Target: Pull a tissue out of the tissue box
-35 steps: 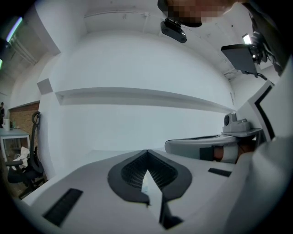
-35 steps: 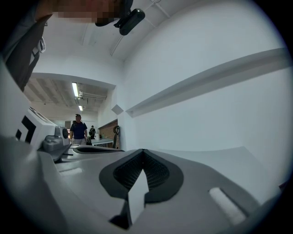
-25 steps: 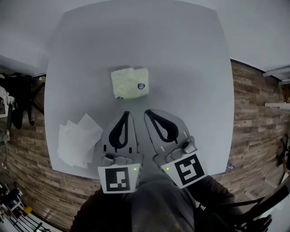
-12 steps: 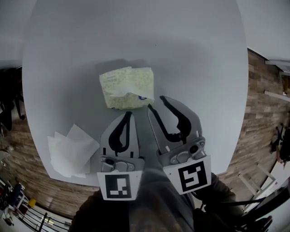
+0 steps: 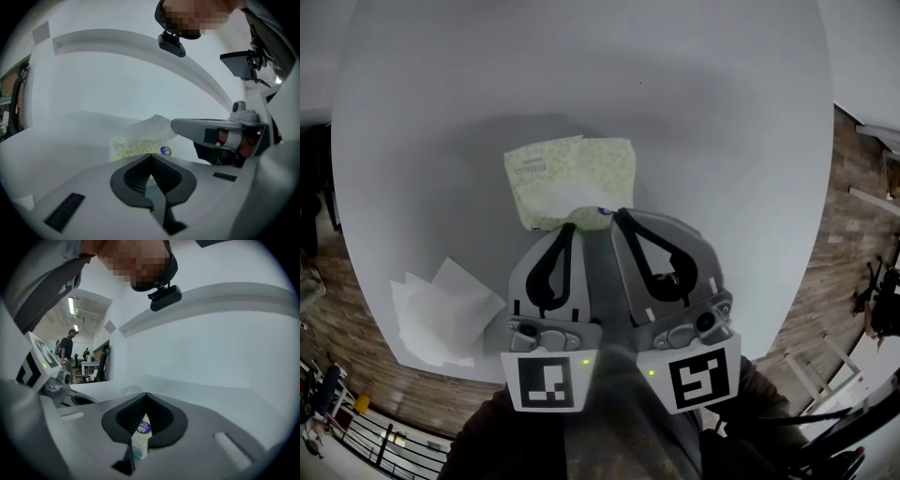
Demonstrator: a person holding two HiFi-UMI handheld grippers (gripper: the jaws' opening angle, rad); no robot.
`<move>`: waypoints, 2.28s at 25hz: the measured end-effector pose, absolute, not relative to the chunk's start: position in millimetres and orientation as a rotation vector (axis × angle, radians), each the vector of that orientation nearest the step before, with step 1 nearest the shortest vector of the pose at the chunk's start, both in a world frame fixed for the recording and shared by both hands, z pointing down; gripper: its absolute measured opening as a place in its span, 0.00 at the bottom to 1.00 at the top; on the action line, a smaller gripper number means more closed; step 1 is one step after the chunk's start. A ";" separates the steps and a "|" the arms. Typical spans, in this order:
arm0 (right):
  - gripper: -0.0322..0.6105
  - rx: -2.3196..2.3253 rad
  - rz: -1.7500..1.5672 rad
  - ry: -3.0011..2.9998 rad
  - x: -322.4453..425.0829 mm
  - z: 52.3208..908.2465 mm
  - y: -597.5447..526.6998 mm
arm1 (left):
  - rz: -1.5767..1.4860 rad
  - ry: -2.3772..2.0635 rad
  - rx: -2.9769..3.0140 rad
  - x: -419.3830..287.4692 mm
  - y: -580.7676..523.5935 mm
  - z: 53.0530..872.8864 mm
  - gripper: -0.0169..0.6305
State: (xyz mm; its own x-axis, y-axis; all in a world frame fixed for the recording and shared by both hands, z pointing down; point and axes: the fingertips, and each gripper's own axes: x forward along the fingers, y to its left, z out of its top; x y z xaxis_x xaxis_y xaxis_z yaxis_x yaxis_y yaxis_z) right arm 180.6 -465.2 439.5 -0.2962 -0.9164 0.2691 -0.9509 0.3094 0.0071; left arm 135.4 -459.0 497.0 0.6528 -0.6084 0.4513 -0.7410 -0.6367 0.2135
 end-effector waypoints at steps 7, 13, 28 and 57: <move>0.05 1.594 0.005 -2.596 136.4 342.0 -443.8 | 0.372 -1.139 2.513 134.5 -455.4 464.3 0.03; 0.05 1.577 -0.103 -2.653 113.1 282.6 -404.1 | 0.266 -1.210 2.470 104.6 -419.4 406.7 0.03; 0.05 1.376 -0.054 -2.653 -24.9 288.2 -375.0 | 0.130 -1.567 2.335 -83.4 -328.0 334.1 0.03; 0.15 1.334 0.221 -2.502 -215.7 462.6 -292.3 | 0.129 -1.537 2.444 -271.6 -319.5 331.0 0.03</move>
